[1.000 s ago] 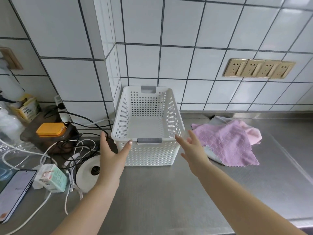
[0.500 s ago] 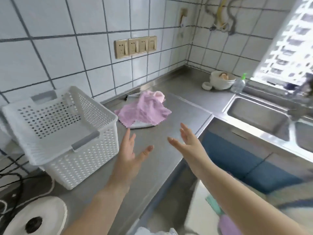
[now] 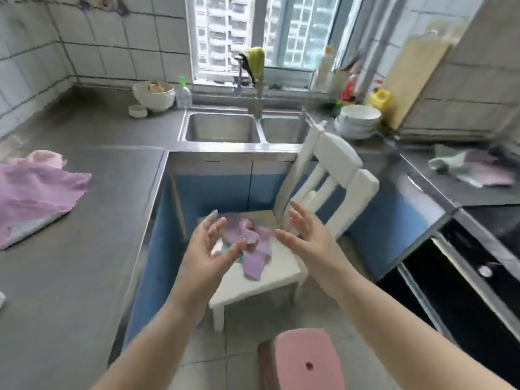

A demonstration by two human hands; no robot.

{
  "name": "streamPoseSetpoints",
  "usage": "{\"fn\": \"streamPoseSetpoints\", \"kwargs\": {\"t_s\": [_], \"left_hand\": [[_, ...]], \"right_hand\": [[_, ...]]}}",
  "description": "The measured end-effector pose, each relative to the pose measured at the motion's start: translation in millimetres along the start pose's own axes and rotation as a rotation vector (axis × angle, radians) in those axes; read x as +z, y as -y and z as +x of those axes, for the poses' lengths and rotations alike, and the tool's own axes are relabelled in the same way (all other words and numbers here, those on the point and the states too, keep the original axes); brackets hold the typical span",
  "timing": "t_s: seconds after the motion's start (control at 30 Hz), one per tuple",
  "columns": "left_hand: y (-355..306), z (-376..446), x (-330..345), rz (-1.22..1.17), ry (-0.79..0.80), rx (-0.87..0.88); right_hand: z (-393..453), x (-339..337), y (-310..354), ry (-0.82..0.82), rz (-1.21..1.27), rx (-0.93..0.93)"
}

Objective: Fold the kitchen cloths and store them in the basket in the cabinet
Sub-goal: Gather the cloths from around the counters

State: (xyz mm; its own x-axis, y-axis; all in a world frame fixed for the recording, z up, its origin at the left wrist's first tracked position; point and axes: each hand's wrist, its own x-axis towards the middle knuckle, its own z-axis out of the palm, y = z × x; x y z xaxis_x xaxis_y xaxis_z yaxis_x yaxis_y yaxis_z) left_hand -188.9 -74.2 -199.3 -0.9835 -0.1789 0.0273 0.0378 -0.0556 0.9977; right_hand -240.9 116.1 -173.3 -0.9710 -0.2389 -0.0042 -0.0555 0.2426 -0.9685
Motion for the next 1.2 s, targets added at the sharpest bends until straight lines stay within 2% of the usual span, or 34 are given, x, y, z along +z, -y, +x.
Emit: {"fn": "streamPoseSetpoints", "kwargs": {"t_s": [0.27, 0.5, 0.6, 0.8, 1.0, 1.2], "left_hand": [[12, -26, 150, 0.001, 0.463, -0.128], [24, -69, 311, 0.009, 0.652, -0.197], [30, -89, 391, 0.034, 0.694, -0.203], [20, -92, 483, 0.079, 0.73, -0.2], [18, -57, 541, 0.137, 0.719, -0.181], [38, 25, 596, 0.129, 0.717, -0.216]], "right_hand": [[-110, -140, -51, -0.295, 0.1, 0.14], [-195, -279, -99, -0.404, 0.139, 0.167], [-228, -352, -117, -0.455, 0.153, 0.164], [-242, -439, -132, -0.525, 0.206, 0.199], [-207, -493, -149, -0.547, 0.254, 0.197], [-129, -552, -175, -0.549, 0.23, 0.193]]}}
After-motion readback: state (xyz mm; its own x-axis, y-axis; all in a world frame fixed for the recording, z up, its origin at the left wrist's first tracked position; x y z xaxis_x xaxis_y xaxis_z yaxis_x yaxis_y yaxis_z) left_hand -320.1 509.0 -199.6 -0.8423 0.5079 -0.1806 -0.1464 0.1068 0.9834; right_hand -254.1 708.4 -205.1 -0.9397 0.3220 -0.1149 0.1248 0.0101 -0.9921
